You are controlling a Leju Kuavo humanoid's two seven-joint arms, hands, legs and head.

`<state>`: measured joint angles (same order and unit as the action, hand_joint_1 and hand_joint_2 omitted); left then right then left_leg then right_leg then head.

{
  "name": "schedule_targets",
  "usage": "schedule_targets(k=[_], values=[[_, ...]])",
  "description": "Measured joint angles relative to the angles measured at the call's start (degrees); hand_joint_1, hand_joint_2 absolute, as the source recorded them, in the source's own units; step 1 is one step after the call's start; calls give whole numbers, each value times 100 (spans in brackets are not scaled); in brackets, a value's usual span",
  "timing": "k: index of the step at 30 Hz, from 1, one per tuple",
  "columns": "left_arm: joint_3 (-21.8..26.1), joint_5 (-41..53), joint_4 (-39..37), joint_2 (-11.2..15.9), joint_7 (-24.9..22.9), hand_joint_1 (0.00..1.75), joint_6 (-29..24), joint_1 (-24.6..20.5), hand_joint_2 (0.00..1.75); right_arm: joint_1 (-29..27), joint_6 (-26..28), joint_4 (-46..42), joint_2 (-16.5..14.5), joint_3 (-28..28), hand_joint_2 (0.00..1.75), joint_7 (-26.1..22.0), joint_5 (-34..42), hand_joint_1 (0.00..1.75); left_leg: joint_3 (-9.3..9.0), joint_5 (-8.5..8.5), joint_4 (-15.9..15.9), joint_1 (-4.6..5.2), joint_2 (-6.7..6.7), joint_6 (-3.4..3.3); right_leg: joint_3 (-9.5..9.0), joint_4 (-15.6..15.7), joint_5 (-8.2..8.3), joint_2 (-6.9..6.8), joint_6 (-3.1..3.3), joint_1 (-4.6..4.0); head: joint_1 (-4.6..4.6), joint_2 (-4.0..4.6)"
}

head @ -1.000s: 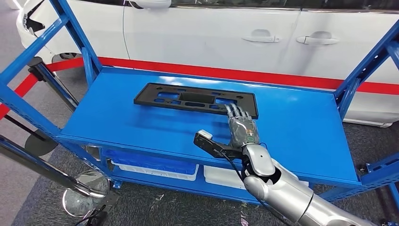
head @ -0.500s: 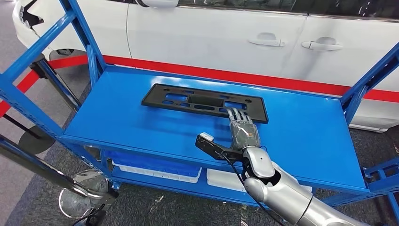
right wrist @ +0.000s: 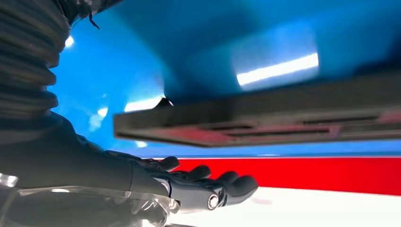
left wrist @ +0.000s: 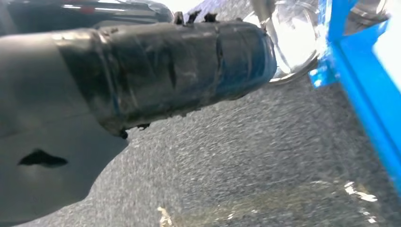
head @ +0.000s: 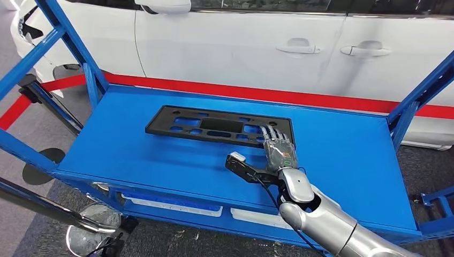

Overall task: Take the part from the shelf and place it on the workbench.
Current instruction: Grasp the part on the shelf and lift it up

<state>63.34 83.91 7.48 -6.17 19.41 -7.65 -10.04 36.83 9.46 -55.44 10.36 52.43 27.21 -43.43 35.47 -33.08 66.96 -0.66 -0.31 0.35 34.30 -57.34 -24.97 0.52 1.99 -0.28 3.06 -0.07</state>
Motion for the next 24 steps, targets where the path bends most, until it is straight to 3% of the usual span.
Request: schedule_targets(k=[2,3,4,6,7,8,11,12,14,16,17,18,19,20,21,22,23,24], values=[[0,0,0,2,-2,0,-3,18,0,-30,-1,14,0,0,175,1,1,0,506,-56,663,0,0,11,-130,0,-111,4,15,-21,1,0],[1,0,-1,3,-3,0,-3,32,0,-46,-2,24,0,0,175,0,1,0,652,62,743,0,0,14,-209,0,-173,11,16,-28,2,0],[0,-1,-1,3,-3,0,-3,44,0,-53,-2,31,0,0,175,-1,2,0,679,302,581,0,1,9,-303,-1,-242,19,12,-34,2,0],[-1,-1,-2,4,-2,0,-2,48,0,-51,-2,38,1,0,175,-1,2,0,485,867,-119,12,0,-31,-483,5,-388,30,-9,-42,-6,0],[-1,-1,-2,5,-1,0,-2,43,0,-46,-4,39,1,0,175,0,2,0,342,1016,-461,31,-2,-58,-543,9,-454,37,-34,-48,-9,0],[0,1,-2,7,1,0,-2,35,0,-40,-5,40,1,-1,175,1,1,0,233,1043,-674,54,-3,-90,-572,23,-500,42,-62,-45,-13,0],[1,8,-2,7,-2,0,-11,21,0,-31,-9,32,5,-11,175,11,-7,0,68,915,-902,77,3,-169,-598,-15,-500,40,-141,-35,-18,0],[1,10,-2,7,-7,0,-27,22,0,-28,-9,29,8,-19,175,19,-12,0,15,911,-955,62,2,-185,-553,-134,-472,31,-168,-33,-23,0],[1,13,-2,7,-25,0,-75,14,0,-25,-9,27,14,-34,175,32,-21,0,-100,886,-1027,33,2,-225,-215,-664,-500,17,-229,-11,-32,0],[1,16,-3,7,-47,0,-110,4,0,-49,-10,27,16,-37,175,42,-29,0,-189,814,-1046,27,1,-252,292,-1333,-727,10,-289,25,-38,0],[2,17,-3,6,-61,0,-118,3,0,-67,-10,27,17,-37,175,48,-33,0,-240,766,-1044,24,-1,-255,505,-1525,-856,7,-314,47,-37,0],[4,18,-4,5,-76,0,-122,4,0,-83,-10,27,18,-37,175,56,-37,0,-303,711,-1039,19,-6,-254,646,-1560,-905,5,-336,65,-38,0],[6,19,-4,4,-90,0,-127,4,0,-90,-10,27,19,-38,175,62,-42,0,-374,652,-1030,12,-10,-251,697,-1422,-822,2,-352,79,-38,0],[8,22,-4,3,-103,0,-131,3,0,-90,-12,27,22,-38,175,67,-44,11,-449,589,-1017,3,-14,-242,665,-1127,-588,-2,-359,87,-39,0],[10,26,-4,2,-116,0,-133,2,0,-88,-19,28,26,-39,175,69,-45,53,-503,523,-1005,-5,-19,-222,595,-747,-243,-7,-356,91,-43,0],[14,29,-5,1,-128,0,-137,1,0,-86,-38,32,30,-39,175,70,-46,97,-553,461,-985,-7,-27,-191,532,-433,-2,-14,-336,81,-48,0],[18,35,-6,1,-138,0,-142,-2,0,-87,-75,35,34,-39,175,71,-43,140,-577,406,-971,-6,-33,-151,479,-225,173,-20,-303,66,-48,0],[22,42,-8,0,-144,0,-145,-4,0,-92,-124,39,35,-39,175,70,-33,173,-592,371,-951,-3,-37,-109,462,-137,257,-23,-258,50,-48,0]])
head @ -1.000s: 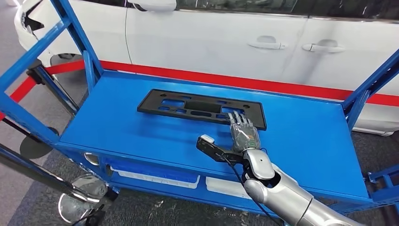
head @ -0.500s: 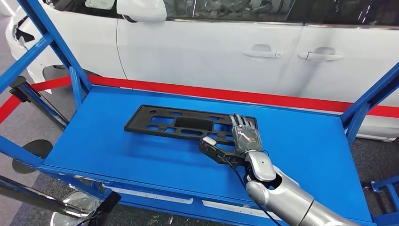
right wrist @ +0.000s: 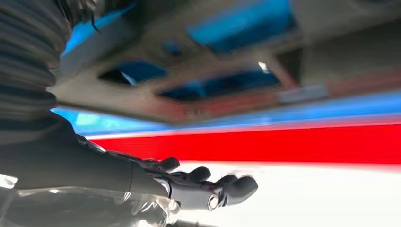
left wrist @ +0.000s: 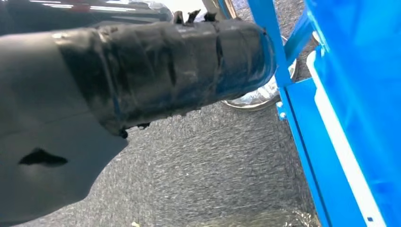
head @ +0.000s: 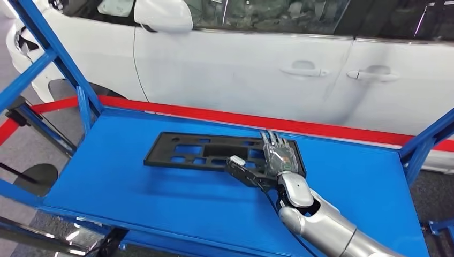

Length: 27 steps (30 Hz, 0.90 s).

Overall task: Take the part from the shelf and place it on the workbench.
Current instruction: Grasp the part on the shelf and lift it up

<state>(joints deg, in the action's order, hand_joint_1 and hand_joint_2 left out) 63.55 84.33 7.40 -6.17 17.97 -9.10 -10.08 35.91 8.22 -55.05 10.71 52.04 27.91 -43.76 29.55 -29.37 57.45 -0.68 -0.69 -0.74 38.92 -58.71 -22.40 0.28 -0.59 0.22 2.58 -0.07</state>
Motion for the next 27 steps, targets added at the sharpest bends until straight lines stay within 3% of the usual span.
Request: schedule_targets(k=[4,5,8,9,10,12,14,16,18,20,22,25,27], values=[[9,33,-8,-13,39,0,17,-8,0,8,-185,4,7,0,175,-3,70,175,-1,-118,146,-11,16,104,-91,38,32,-11,185,-9,4,0],[9,34,-9,-19,64,0,36,-13,0,17,-205,4,9,0,175,-5,81,175,108,-215,370,-18,25,124,-118,58,37,-6,212,-6,9,0],[20,30,-10,-23,174,0,154,-27,0,22,-216,3,9,0,175,-29,98,175,712,-611,1382,-23,34,174,-136,64,14,3,259,-23,20,0],[27,27,-10,-24,213,0,217,-19,0,23,-211,-1,9,0,175,-41,103,175,846,-626,1526,-23,35,182,-141,60,3,7,267,-30,20,0],[40,23,-11,-25,250,0,279,-8,0,29,-205,-8,9,0,175,-50,107,175,877,-520,1456,-23,35,181,-151,51,-10,13,271,-34,20,0],[74,14,-12,-25,308,0,374,1,0,49,-198,-26,9,0,175,-64,111,175,666,-71,806,-22,36,153,-180,30,-36,25,261,-38,20,0],[104,8,-12,-24,350,0,433,-8,87,72,-192,-40,11,-1,175,-72,111,175,459,93,237,7,36,106,-188,2,-51,35,231,-52,19,0],[116,7,-12,-23,390,0,496,-6,175,84,-176,-56,15,-2,175,-80,110,175,416,81,112,38,33,48,-188,-9,-63,46,174,-65,16,0],[125,-2,-12,-25,432,0,574,-2,175,90,-162,-72,22,-2,175,-87,109,175,361,224,70,8,39,-22,-196,-32,-101,52,96,-75,12,0],[129,-9,-12,-27,461,0,636,-12,175,95,-156,-77,37,-2,175,-89,109,175,317,303,16,-25,53,-85,-128,-232,-277,43,33,-73,-6,0],[129,-9,-12,-28,472,0,656,-19,175,98,-151,-77,45,-2,175,-89,109,175,318,326,7,-26,58,-113,-50,-427,-441,34,8,-61,-21,0],[129,-9,-12,-28,475,0,662,-20,175,97,-148,-77,48,-2,175,-89,109,175,324,330,7,-24,59,-122,15,-592,-543,34,-2,-54,-19,0],[130,-9,-12,-28,481,0,673,-17,175,91,-146,-77,53,-2,175,-89,108,175,341,334,9,-20,62,-127,183,-1005,-743,33,-24,-36,-17,0]])
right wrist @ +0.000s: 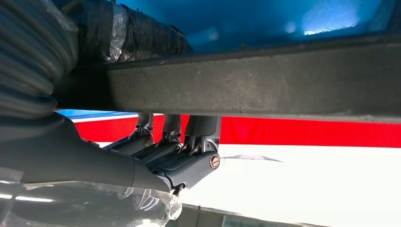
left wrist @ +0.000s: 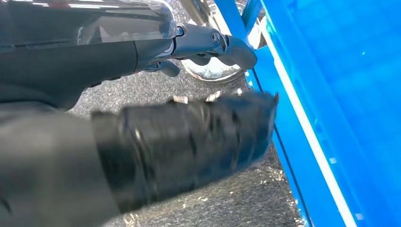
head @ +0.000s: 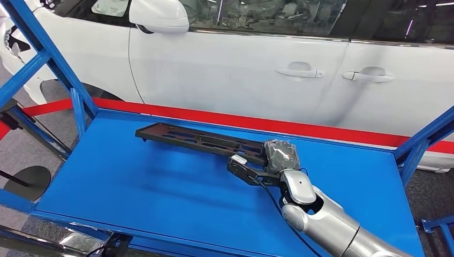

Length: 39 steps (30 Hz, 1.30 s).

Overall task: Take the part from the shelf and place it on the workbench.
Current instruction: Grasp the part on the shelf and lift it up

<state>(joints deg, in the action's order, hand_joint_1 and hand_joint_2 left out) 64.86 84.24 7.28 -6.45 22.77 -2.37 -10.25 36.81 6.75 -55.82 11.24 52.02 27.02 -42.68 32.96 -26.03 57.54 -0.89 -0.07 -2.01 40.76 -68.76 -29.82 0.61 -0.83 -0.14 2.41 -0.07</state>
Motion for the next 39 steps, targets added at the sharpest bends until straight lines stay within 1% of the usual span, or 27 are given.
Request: schedule_targets(k=[1,2,3,4,5,7,9,11,13,14,15,16,17,19,21,24,26,28,29,30,31,33,34,35,36,37,39], values=[[1,1,0,0,7,0,6,3,175,-3,10,-1,4,0,175,0,-2,175,12,1,9,0,0,2,-49,-19,16,-4,-15,22,-1,0],[2,2,0,0,13,0,11,6,175,-4,29,-7,8,-1,175,0,-4,175,21,-1,23,-1,-2,10,-188,132,96,-8,-20,42,-2,0],[3,8,0,-1,18,0,14,8,175,-4,58,-17,11,-1,175,0,-5,175,34,-7,42,3,-3,28,-360,366,168,-12,-17,54,-1,0],[4,20,0,-1,22,0,12,8,175,0,100,-37,13,-2,175,-2,-4,175,41,-14,61,8,-6,56,-612,793,329,-14,2,50,2,0],[5,36,0,-2,22,0,8,8,175,0,149,-64,13,-3,175,-7,-1,175,51,-16,71,12,-7,89,-701,961,352,-14,26,33,5,0],[8,65,0,-2,21,0,-9,11,175,-2,249,-130,14,-11,175,-15,4,175,64,-3,64,17,-8,154,-714,1014,361,-13,74,7,10,0],[23,62,-1,-3,8,0,-32,17,175,-3,326,-230,21,-32,175,-12,-5,175,111,-60,127,10,-12,212,-722,1066,408,-29,141,37,14,0],[62,48,-2,-6,-34,0,-84,20,175,-5,386,-353,40,-54,175,2,-46,175,315,-332,554,-3,-15,258,-727,1119,451,-47,207,68,29,0],[103,59,-2,-5,-93,0,-202,27,175,-13,445,-477,57,-68,175,28,-120,175,664,-677,1292,-10,-15,297,-705,1120,456,-47,234,62,41,0],[120,73,-2,-4,-126,0,-283,34,175,-19,474,-553,62,-74,175,50,-173,175,797,-748,1559,-15,-14,315,-697,1115,454,-44,234,61,40,0],[134,85,-2,-3,-162,0,-366,41,175,-26,503,-641,70,-80,175,74,-237,175,838,-705,1627,-23,-13,331,-694,1106,449,-39,229,64,41,0],[152,94,-2,-2,-207,0,-448,45,175,-32,534,-740,79,-87,175,97,-308,175,762,-548,1453,-36,-10,344,-694,1091,437,-34,217,71,41,0],[171,99,-2,-2,-253,0,-521,45,175,-35,564,-843,89,-95,175,114,-371,175,601,-329,1104,-54,-7,356,-696,1067,417,-29,198,80,41,0],[198,102,-2,-5,-323,0,-639,42,175,-37,630,-1030,108,-116,175,123,-462,175,268,-72,419,-63,-12,362,-672,996,364,-20,137,76,48,0],[232,103,-3,-9,-353,0,-744,46,175,-47,751,-1190,128,-145,175,126,-549,175,175,-77,206,-43,-25,320,-631,953,343,-16,81,56,57,0],[289,102,-4,-15,-369,0,-882,76,175,-78,1127,-1504,182,-221,175,129,-751,175,186,-62,190,-37,-27,199,-577,890,288,-23,18,65,57,0],[302,99,-4,-19,-372,0,-951,81,175,-86,1415,-1778,228,-294,175,134,-895,175,170,-56,169,-46,-22,116,-383,485,52,-33,-21,74,49,0],[324,97,-4,-19,-372,0,-1009,87,175,-97,1655,-2084,262,-381,175,137,-998,175,162,-70,169,-31,-15,68,-4,-283,-264,-38,-37,71,46,0],[349,95,-4,-19,-372,0,-1034,93,175,-110,1755,-2239,277,-428,175,135,-1027,175,155,-79,170,-20,-15,54,169,-597,-343,-38,-38,70,47,0],[378,93,-4,-19,-372,0,-1054,101,175,-126,1840,-2385,289,-472,175,131,-1043,175,144,-89,170,-11,-17,44,257,-727,-319,-38,-30,69,48,0],[405,90,-4,-20,-373,0,-1071,107,175,-141,1920,-2524,300,-515,175,127,-1053,175,129,-100,171,-4,-23,38,243,-649,-201,-38,-13,67,47,0],[447,89,-5,-31,-372,0,-1103,118,175,-155,2088,-2803,321,-621,175,115,-1052,175,86,-129,170,1,-43,40,-73,81,213,-38,49,49,47,0],[469,89,-5,-40,-368,0,-1118,120,175,-155,2178,-2934,330,-680,175,110,-1039,175,74,-142,171,7,-52,53,-261,454,354,-37,81,26,48,0],[497,91,-6,-50,-365,0,-1130,121,175,-156,2278,-3065,338,-740,175,103,-1014,175,70,-152,171,7,-59,72,-405,746,440,-36,107,0,49,0],[527,92,-7,-58,-363,0,-1137,125,175,-162,2385,-3195,343,-796,175,91,-976,175,72,-156,167,5,-61,98,-474,887,449,-32,123,-25,51,0],[558,93,-7,-62,-362,0,-1144,131,175,-173,2494,-3324,347,-851,175,76,-927,175,75,-152,154,4,-61,128,-496,913,436,-27,129,-42,51,0],[606,97,-10,-69,-364,0,-1151,143,175,-197,2697,-3574,355,-957,175,28,-819,175,60,-168,136,5,-54,192,-521,987,457,-24,161,-19,54,0]])
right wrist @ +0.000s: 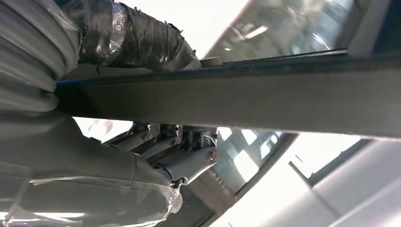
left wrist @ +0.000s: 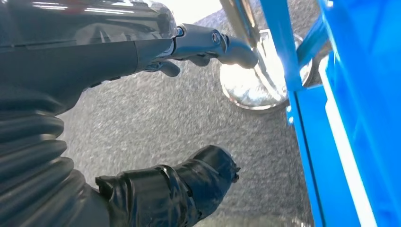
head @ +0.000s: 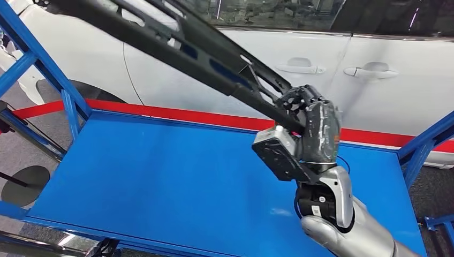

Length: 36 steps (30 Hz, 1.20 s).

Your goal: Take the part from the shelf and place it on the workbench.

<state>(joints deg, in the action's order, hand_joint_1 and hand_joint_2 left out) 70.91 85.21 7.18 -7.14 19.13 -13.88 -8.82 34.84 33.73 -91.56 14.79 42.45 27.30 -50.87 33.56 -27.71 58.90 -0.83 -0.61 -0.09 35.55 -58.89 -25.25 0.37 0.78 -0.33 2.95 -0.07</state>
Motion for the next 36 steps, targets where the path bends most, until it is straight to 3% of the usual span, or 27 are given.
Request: schedule_targets(k=[2,5,6,7,9,11,12,16,18,20,21,22,23,25,27,29,31,33,35,36], values=[[33,3,-5,-10,-10,0,-5,0,175,-12,177,-209,3,-81,175,-40,110,175,89,-183,243,7,15,45,-63,89,27,-9,49,41,11,0],[92,4,-8,-15,-45,0,-15,10,175,-57,380,-466,3,-152,175,-60,229,175,559,-619,1231,1,27,90,-96,116,28,-14,87,45,20,1],[109,5,-9,-14,-66,0,-24,22,175,-80,432,-534,4,-168,175,-71,272,175,675,-646,1436,-1,28,103,-97,111,25,-11,89,45,20,1],[123,7,-9,-14,-96,0,-38,32,175,-103,479,-601,4,-188,175,-90,326,175,703,-566,1447,-4,29,112,-98,104,22,-6,91,47,20,1],[151,9,-10,-14,-172,0,-80,37,175,-139,543,-745,5,-241,175,-134,450,175,467,-177,880,-14,31,110,-100,72,6,7,75,55,21,0],[183,8,-10,-14,-243,0,-108,31,175,-162,560,-898,7,-310,175,-178,606,175,151,82,220,-3,25,84,-83,20,-21,20,34,41,20,1],[202,5,-10,-14,-274,0,-111,31,175,-174,561,-977,7,-349,175,-220,750,175,75,117,57,7,21,64,-68,-2,-25,24,7,34,19,1],[263,1,-12,-16,-353,0,-105,47,175,-278,579,-1243,8,-513,175,-611,1769,175,59,152,-35,5,19,-54,-30,-51,-64,22,-86,41,18,1],[286,3,-13,-16,-372,0,-107,40,175,-329,583,-1352,7,-618,175,-784,2064,175,68,210,-91,-12,32,-138,107,-416,-372,15,-130,48,-5,1],[311,4,-13,-16,-386,0,-109,34,175,-370,583,-1438,5,-720,175,-844,2127,175,107,243,-90,0,44,-178,347,-1111,-803,11,-162,68,-24,1],[330,5,-13,-16,-395,0,-109,34,175,-400,583,-1471,4,-766,175,-855,2135,175,129,255,-83,4,47,-185,433,-1401,-927,10,-175,79,-24,1],[349,7,-13,-16,-405,0,-109,34,175,-433,583,-1502,3,-807,175,-861,2138,175,151,266,-72,7,50,-185,442,-1532,-948,9,-183,92,-24,1],[365,10,-14,-16,-417,0,-109,34,175,-461,583,-1532,3,-848,175,-868,2139,175,173,276,-56,7,49,-180,353,-1457,-868,7,-187,105,-25,1],[379,19,-14,-16,-445,0,-114,31,175,-485,583,-1603,3,-925,175,-890,2139,175,215,290,-13,6,43,-162,-67,-807,-578,3,-185,134,-25,1],[391,36,-14,-16,-482,0,-125,21,175,-493,584,-1698,1,-1006,175,-920,2135,175,263,317,20,16,31,-110,-424,-201,-422,7,-174,119,-20,1],[406,54,-14,-15,-515,0,-142,17,175,-508,591,-1798,-2,-1082,175,-940,2121,175,304,376,19,19,22,-22,-476,-38,-393,14,-146,74,-16,1],[414,60,-15,-17,-528,0,-154,31,175,-522,605,-1865,-4,-1120,175,-946,2109,175,340,402,20,4,17,56,-425,4,-323,7,-73,80,-19,1],[414,61,-20,-27,-529,0,-157,40,175,-535,619,-1904,-7,-1130,175,-944,2107,175,459,121,290,-11,23,99,-360,47,-222,-10,24,96,-6,1],[416,61,-23,-31,-532,0,-162,37,175,-550,625,-1955,-10,-1139,175,-944,2093,175,660,-398,958,-17,32,121,-257,46,-140,-23,84,78,11,1],[418,61,-23,-29,-534,0,-166,34,175,-566,626,-1983,-13,-1144,175,-945,2079,175,734,-580,1295,-17,32,127,-200,36,-105,-28,98,65,12,1]])
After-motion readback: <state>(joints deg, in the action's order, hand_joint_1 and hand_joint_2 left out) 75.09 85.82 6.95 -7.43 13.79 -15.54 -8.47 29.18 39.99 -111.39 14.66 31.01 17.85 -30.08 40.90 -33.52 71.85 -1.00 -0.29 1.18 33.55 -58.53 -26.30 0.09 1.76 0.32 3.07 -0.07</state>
